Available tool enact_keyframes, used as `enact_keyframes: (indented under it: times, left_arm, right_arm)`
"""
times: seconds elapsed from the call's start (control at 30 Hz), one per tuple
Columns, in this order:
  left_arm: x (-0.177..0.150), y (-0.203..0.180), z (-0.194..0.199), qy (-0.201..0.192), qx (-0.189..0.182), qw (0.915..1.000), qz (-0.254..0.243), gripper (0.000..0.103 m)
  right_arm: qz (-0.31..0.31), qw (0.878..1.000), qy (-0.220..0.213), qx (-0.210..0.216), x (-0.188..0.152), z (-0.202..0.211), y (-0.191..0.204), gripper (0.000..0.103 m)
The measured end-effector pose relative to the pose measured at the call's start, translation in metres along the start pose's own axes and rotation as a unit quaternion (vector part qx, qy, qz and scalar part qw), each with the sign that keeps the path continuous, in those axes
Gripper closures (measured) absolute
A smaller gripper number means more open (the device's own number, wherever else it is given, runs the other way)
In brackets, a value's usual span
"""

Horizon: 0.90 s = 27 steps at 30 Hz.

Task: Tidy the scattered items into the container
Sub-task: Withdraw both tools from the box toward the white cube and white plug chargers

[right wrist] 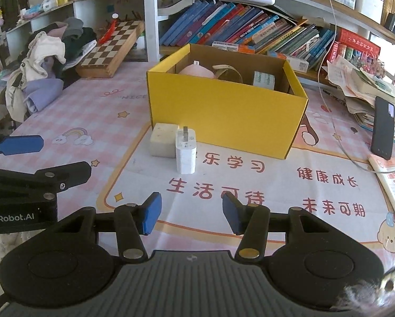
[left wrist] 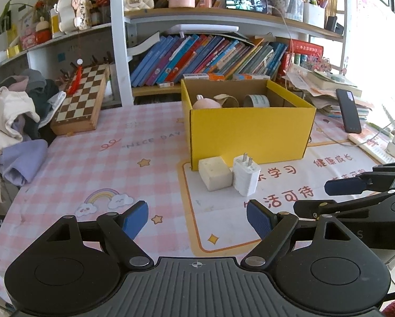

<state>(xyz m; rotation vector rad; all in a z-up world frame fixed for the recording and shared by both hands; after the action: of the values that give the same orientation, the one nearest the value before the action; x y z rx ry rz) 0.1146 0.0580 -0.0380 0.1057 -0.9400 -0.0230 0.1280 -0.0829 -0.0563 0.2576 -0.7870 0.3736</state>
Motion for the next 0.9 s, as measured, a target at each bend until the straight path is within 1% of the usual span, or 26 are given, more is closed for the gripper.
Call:
enact_keyframes:
  times: [0.63,0.9]
  left_arm:
    - [0.000,0.000,-0.006,0.008,0.001,1.0000,0.004,0.019]
    - [0.000,0.002,-0.008,0.012,0.003,0.9999,0.011,0.019]
  right_arm:
    - [-0.003,1.000,0.007,0.004,0.002,-0.007,-0.004,0.053]
    - [0.009,1.000,0.015,0.012,0.003,-0.011,0.001,0.053]
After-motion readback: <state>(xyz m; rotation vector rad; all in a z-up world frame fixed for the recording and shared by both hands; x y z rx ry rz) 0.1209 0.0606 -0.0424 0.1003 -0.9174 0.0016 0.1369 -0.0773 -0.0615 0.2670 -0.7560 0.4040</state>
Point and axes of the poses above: each gripper's, at about its wrist camera, not at the fingertips, and z roughly against the way its jaws point, y to its left, x to its top, the point moved 3 cm from there along -z, roughly the way its jaws point, and after that the axes turned 8 degrees about x, right-handed, at the moved point
